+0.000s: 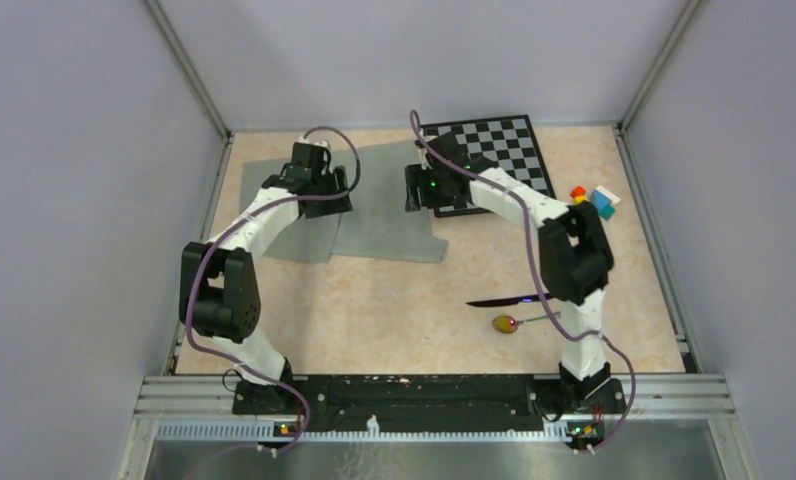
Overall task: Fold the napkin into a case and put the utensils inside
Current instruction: Flatten out the crumpled napkin at the center of the board.
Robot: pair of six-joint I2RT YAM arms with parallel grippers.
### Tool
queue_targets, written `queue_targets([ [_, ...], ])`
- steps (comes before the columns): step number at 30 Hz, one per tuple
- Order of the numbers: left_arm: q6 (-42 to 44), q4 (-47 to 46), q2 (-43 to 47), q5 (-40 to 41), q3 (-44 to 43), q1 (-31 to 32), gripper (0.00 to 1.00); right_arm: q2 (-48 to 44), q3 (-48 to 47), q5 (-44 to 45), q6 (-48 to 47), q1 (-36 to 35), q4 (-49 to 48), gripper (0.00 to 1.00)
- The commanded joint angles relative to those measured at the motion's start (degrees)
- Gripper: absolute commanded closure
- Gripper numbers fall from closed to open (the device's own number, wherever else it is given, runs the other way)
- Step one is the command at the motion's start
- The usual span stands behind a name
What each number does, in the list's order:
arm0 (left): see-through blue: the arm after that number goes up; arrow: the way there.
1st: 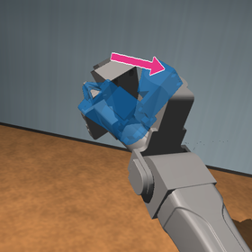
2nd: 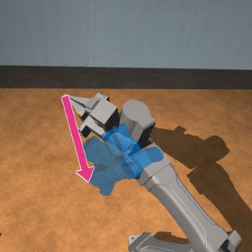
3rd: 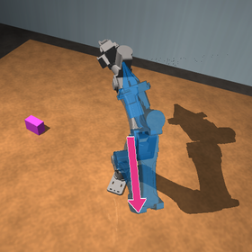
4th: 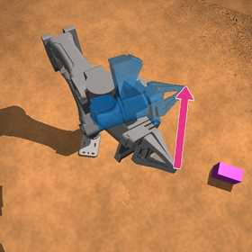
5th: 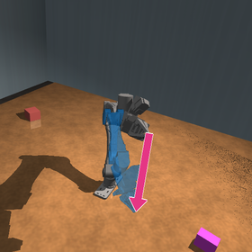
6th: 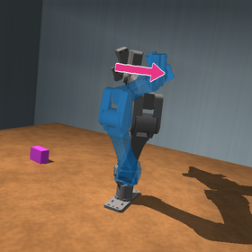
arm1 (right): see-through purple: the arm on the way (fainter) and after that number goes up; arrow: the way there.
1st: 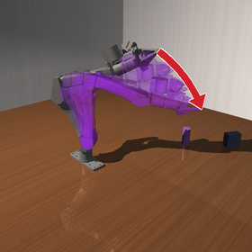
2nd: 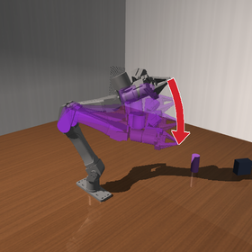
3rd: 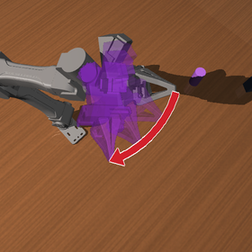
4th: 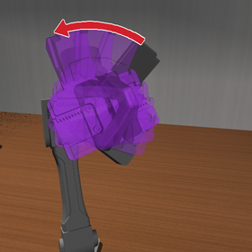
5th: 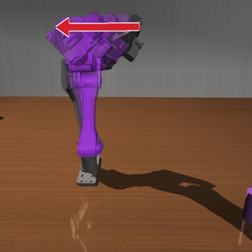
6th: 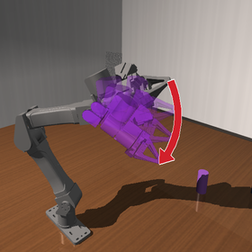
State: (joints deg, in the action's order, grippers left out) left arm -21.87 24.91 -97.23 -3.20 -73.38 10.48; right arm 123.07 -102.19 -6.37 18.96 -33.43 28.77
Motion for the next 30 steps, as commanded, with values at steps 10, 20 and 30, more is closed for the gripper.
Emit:
queue_targets([
  [10, 14.4, 15.1, -6.3, 8.3, -0.4, 0.7, 0.47, -24.0, 33.3, -6.0, 6.4, 2.4, -13.5, 0.40],
  [20, 14.0, 14.1, -3.4, 9.2, 5.3, 1.8, 0.43, -26.8, 37.7, -5.9, 7.1, 2.8, -15.4, 0.40],
  [30, 13.5, 14.6, -3.6, 11.4, 6.6, 1.9, 0.73, -27.7, 39.6, -4.8, 8.2, 3.3, -17.2, 0.41],
])
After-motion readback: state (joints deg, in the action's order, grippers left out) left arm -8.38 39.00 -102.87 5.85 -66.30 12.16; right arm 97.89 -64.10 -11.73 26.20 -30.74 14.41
